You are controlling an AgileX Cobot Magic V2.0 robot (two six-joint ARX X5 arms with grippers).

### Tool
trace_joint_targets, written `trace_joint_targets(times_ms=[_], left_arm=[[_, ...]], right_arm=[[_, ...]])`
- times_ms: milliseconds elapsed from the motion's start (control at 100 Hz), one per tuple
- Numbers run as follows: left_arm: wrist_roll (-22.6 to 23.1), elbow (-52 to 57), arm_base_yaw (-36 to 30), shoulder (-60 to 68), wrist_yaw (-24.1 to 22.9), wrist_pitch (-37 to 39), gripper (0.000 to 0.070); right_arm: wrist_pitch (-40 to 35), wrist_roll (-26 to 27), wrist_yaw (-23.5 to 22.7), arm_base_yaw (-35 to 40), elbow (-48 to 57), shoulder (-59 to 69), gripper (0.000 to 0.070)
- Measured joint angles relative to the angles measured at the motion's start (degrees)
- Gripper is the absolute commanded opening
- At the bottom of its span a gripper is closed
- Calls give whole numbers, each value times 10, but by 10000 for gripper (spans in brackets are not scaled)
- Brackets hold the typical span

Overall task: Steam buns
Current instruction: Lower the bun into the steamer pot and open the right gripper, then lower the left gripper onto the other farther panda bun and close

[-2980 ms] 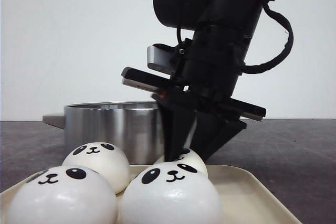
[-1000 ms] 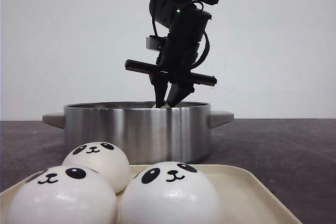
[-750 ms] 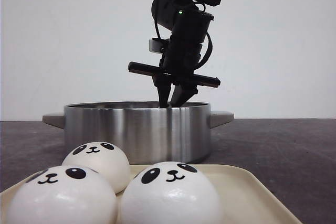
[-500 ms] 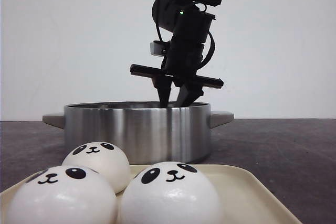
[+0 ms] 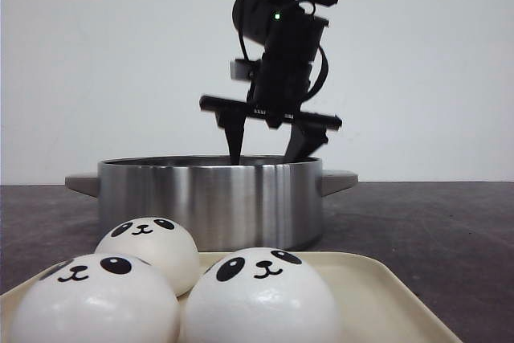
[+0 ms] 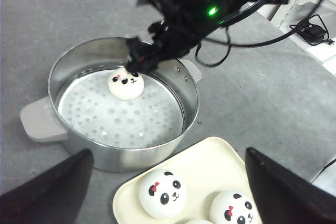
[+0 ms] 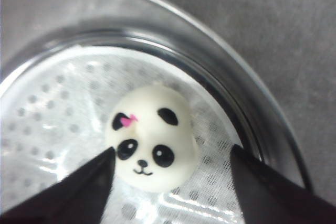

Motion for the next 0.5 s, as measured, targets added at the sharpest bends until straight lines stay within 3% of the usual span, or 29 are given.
trace_joint_targets(times_ms=[60, 310, 500], left_arm=[[-14, 0, 0, 11, 0, 0, 556], [-75, 0, -45, 138, 15, -9, 558], [-109, 0, -88, 254, 8, -32, 635]], right_arm=[[2, -11, 5, 4, 0, -43, 0], [17, -71, 10, 58, 20, -293, 0], [10, -99, 78, 106, 20, -418, 0]])
